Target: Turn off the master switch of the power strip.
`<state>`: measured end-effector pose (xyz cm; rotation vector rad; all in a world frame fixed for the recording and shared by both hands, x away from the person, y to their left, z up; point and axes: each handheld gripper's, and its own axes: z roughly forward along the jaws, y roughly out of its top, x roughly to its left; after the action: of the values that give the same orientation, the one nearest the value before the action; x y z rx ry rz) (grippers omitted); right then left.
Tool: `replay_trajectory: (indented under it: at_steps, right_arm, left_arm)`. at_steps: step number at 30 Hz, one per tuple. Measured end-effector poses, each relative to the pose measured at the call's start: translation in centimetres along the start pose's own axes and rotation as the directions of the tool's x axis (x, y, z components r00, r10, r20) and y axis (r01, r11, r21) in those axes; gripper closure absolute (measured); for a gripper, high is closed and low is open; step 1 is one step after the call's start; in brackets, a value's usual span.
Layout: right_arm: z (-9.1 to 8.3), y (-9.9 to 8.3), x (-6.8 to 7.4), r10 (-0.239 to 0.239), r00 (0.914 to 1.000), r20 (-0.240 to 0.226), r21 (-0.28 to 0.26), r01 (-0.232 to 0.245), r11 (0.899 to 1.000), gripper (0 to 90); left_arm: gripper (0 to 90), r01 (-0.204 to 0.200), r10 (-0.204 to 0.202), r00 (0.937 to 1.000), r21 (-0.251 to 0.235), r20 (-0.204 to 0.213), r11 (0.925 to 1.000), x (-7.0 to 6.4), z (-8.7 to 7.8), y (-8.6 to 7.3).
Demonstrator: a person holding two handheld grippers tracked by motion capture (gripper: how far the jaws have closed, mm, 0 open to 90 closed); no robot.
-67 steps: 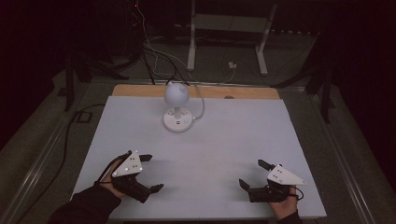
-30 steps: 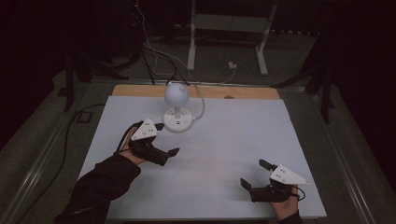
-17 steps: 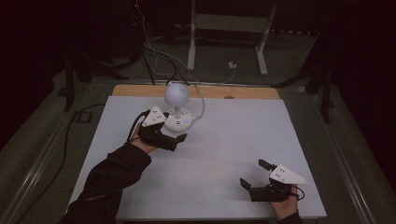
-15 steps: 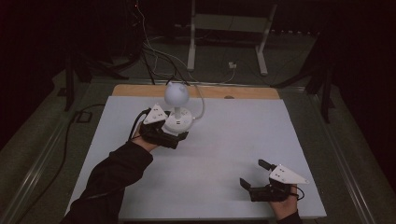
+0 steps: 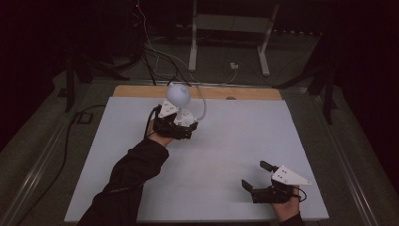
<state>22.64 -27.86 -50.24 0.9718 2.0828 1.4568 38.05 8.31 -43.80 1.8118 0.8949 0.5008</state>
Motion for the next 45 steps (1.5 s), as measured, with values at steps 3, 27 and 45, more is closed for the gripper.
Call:
replay_trajectory:
  at_steps: [3,27,45]
  right_arm:
    - [0.0,0.0,0.0,0.0,1.0,-0.001,-0.002,0.0,1.0,0.0]
    - [-0.2,0.0,-0.1,0.0,1.0,-0.004,-0.007,0.0,1.0,0.0]
    - [-0.2,0.0,-0.1,-0.001,1.0,-0.005,-0.005,0.001,1.0,0.0]
  left_arm:
    - [0.2,0.027,-0.027,0.9992,0.022,-0.029,0.9994,-0.1,0.6,-0.3]
    - [19.5,-0.038,0.045,0.9957,0.083,-0.081,0.9958,-0.6,4.3,-2.2]
    - [74.4,-0.072,0.089,0.9828,0.113,-0.162,0.991,0.2,5.9,-2.3]
